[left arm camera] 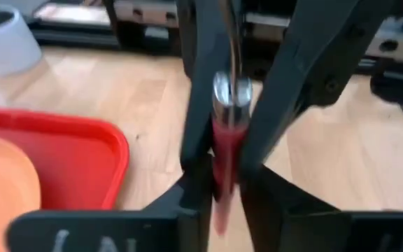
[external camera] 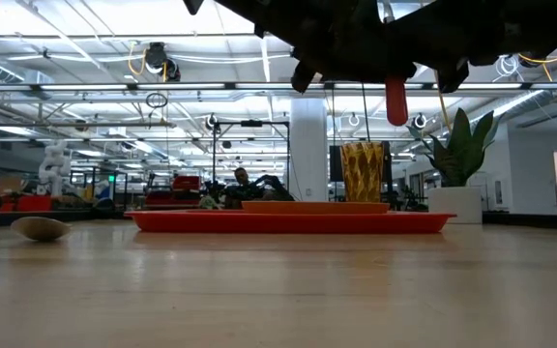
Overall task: Pick and place plate/cup/fork/spoon on tray
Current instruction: Put the pink fork on the red serving tray to the left of the orange plate
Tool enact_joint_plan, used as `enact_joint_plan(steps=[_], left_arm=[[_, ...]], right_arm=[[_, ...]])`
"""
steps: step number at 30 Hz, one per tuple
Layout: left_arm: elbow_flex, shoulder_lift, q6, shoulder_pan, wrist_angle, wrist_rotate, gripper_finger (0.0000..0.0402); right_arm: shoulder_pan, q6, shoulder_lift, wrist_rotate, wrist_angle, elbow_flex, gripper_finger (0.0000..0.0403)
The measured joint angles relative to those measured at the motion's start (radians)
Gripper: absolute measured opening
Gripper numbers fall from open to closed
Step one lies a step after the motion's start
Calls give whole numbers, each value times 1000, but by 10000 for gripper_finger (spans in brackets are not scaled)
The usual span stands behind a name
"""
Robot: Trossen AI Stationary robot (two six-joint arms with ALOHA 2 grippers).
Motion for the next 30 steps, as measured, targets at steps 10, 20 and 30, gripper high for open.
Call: enact_joint_plan(steps=[10, 20, 30], left_arm=[[-1, -46, -26, -13, -131, 8, 182], [-1, -77, -33, -10, -11, -150, 195], [-1, -59, 44, 25, 153, -279, 195]], right_arm=[[91, -160, -84, 328, -28, 0, 20], [94, -110, -12, 606, -120, 0, 32], [28, -111, 43, 599, -84, 0, 35]])
